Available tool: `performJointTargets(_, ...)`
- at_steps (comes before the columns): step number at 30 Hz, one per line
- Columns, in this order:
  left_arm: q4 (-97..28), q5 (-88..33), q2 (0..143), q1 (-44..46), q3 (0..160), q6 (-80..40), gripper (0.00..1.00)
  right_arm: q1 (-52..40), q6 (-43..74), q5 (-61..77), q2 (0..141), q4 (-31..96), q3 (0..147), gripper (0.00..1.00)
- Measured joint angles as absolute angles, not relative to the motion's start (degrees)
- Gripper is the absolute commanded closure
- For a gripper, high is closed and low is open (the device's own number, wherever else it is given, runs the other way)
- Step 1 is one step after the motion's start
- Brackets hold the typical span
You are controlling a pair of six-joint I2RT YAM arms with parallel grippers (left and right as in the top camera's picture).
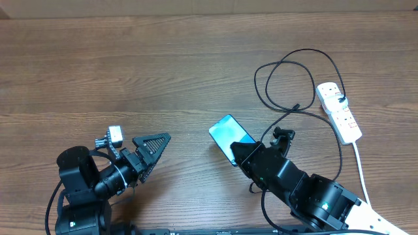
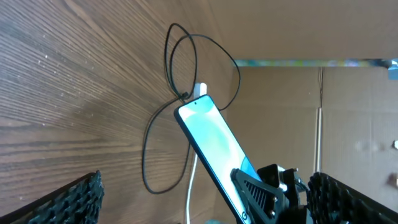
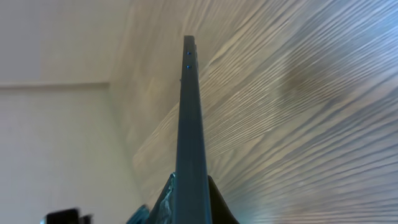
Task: Plug charger to phone and switch on socket
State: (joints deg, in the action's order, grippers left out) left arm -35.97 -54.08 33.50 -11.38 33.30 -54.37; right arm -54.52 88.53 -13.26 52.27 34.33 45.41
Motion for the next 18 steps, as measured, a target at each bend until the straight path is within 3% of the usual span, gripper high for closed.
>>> performJointTargets(18,-36.0,-56.8,33.5,-11.4,33.3,-57.1,0.00,-54.5,88.7,-11.9,52.4,32.6,45.4,0.96)
